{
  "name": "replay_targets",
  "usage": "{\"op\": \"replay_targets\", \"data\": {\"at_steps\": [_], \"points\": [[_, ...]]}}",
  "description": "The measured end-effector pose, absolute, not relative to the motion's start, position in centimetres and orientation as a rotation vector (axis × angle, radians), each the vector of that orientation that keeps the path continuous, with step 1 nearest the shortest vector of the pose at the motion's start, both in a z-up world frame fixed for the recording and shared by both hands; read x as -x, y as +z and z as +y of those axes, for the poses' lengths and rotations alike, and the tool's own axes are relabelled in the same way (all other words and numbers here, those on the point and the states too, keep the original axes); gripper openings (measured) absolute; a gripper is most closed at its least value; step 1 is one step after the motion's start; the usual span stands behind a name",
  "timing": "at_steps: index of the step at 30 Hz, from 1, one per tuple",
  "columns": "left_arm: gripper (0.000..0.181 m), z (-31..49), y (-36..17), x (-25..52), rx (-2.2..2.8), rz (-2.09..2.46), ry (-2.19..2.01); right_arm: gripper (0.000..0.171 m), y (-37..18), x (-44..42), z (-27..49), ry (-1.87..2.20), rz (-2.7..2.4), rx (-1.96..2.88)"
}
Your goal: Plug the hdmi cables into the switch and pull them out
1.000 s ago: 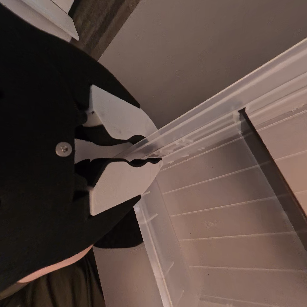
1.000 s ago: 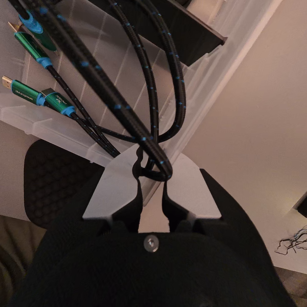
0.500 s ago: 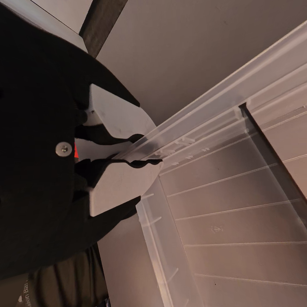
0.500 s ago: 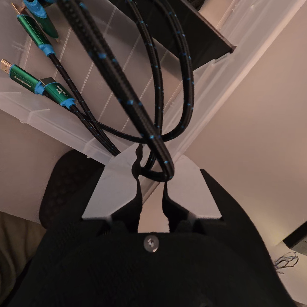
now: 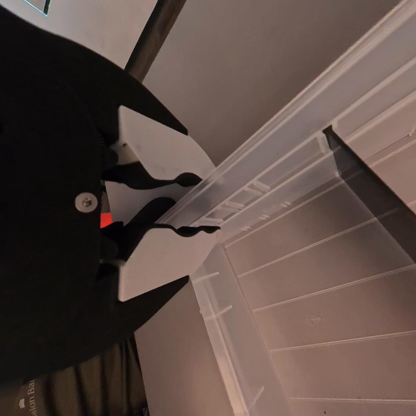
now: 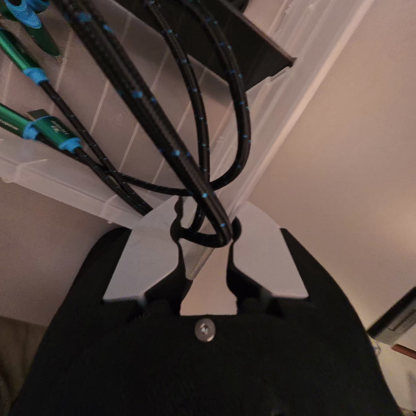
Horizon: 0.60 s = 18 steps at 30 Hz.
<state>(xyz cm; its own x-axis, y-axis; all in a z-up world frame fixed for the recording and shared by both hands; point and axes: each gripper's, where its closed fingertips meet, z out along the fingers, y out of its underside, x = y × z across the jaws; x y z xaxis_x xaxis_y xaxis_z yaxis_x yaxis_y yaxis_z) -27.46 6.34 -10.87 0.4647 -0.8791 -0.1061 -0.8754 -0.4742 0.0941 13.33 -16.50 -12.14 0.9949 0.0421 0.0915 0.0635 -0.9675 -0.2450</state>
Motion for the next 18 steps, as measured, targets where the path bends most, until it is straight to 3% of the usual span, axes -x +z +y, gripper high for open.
{"op": "replay_targets", "data": {"at_steps": [1,9,13,16,18], "points": [[0.034,6.3,-10.5,27.5,-2.68,-1.601,-0.227,0.051,-11.8,-13.7,-16.4,-0.191,-0.074,2.868],[0.04,5.3,-6.7,27.6,-2.78,-1.727,-0.242,0.057,-1.4,-10.3,-14.4,-0.3,-0.072,2.555],[0.038,4.7,-4.8,27.8,-2.851,-1.784,-0.236,0.06,4.3,0.9,-9.2,0.162,-0.308,2.209],[0.038,4.3,-3.8,27.9,-2.88,-1.83,-0.236,0.062,2.8,8.9,-6.8,0.613,-0.394,2.245],[0.037,4.0,-3.4,27.8,-2.886,-1.855,-0.234,0.051,-0.8,10.3,-5.1,0.69,-0.377,2.458]]}}
